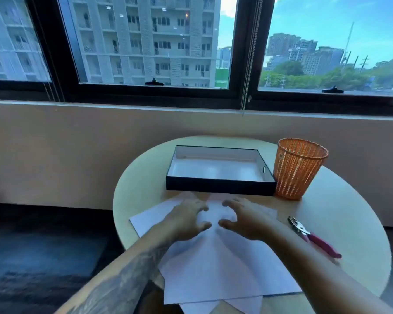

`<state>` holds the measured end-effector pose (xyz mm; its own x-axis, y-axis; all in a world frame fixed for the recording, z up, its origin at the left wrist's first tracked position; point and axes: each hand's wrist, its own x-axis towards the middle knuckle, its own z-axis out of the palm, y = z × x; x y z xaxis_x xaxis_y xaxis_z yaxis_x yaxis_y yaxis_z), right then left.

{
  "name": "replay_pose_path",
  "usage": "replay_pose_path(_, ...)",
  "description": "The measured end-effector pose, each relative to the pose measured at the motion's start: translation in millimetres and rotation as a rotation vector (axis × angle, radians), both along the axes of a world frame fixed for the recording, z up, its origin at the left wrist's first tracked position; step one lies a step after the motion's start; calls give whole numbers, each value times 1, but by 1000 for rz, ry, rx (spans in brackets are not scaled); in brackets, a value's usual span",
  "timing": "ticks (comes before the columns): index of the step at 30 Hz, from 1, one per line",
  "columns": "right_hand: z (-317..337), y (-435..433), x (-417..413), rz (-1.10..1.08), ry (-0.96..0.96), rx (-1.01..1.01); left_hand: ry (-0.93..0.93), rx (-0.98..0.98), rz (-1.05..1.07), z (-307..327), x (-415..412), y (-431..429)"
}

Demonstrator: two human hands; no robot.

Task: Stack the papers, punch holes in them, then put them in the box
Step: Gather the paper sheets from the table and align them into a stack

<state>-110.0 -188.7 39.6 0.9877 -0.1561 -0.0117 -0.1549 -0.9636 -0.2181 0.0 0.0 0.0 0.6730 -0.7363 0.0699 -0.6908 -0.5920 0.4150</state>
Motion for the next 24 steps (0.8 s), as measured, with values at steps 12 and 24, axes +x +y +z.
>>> replay_pose_path(12,-26,-13,18,73,28,66,-144,-96,20,-24,0,1)
replay_pose_path(24,-35,-25,21,-13,-11,62,-167,-83,86,-27,2,-5)
